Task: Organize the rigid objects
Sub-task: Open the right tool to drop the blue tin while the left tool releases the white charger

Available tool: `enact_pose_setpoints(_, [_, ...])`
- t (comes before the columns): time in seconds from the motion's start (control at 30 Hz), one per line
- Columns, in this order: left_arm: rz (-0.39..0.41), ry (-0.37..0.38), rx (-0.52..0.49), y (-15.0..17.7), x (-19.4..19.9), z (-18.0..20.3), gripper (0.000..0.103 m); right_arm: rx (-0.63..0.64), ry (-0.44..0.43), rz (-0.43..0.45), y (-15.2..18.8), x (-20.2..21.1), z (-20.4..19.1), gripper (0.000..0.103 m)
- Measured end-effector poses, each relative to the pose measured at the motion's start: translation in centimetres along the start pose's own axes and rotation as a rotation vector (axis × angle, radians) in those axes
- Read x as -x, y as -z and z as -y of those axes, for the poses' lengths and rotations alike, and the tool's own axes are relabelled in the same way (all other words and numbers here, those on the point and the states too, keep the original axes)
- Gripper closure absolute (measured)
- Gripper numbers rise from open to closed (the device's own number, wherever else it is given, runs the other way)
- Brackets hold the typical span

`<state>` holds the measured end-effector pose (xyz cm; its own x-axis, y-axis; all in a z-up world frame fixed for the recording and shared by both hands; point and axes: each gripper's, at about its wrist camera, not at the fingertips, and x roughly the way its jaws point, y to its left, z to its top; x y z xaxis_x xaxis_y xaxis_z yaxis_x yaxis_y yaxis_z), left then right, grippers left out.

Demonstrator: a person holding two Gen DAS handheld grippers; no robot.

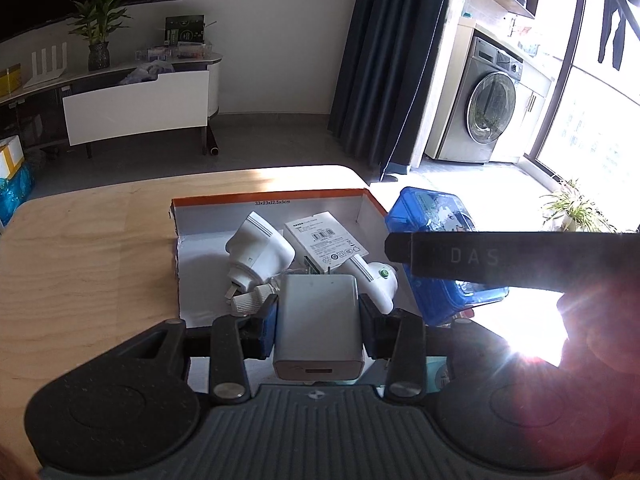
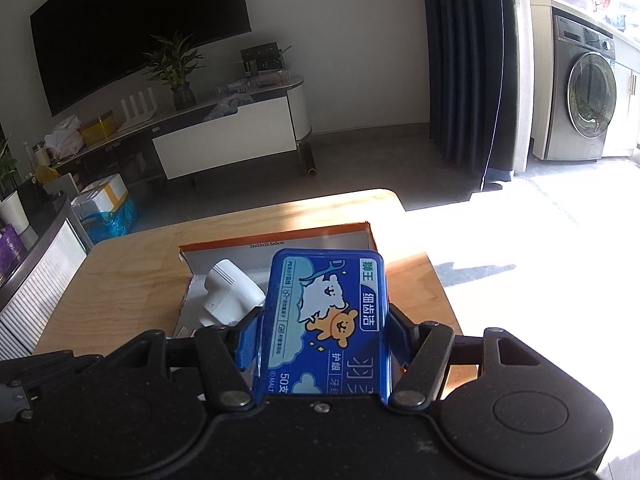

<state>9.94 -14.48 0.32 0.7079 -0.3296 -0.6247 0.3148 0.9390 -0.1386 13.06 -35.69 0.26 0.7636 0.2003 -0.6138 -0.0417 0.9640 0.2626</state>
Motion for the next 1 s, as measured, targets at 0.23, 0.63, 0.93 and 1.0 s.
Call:
enact_pose_setpoints(0.23, [-0.012,0.023,-0.002,-0.1,-1.0,0.2,0.062,0.021,-0.046,0.001,-1.6,-2.5,-0.6,0.027])
enact_pose_setpoints(0.63, [-0.012,0.088,-0.031,-0.2,-2.3,2.2,0.062,-0.017,-0.054,0.133,-1.8,0.6,1.1,0.023])
enact_pose_setpoints(0.93, [0.021,0.138,-0.033,-0.1,-1.4,3.2,0.046,-0.047,-0.041,0.163,-0.4,3.9,2.6,0.022])
enact_pose_setpoints(1.0, [0.017,0.114,-0.022,0.0,-0.9,3.0,0.042,-0.048,-0.037,0.165,-0.1,4.4,2.7,0.022])
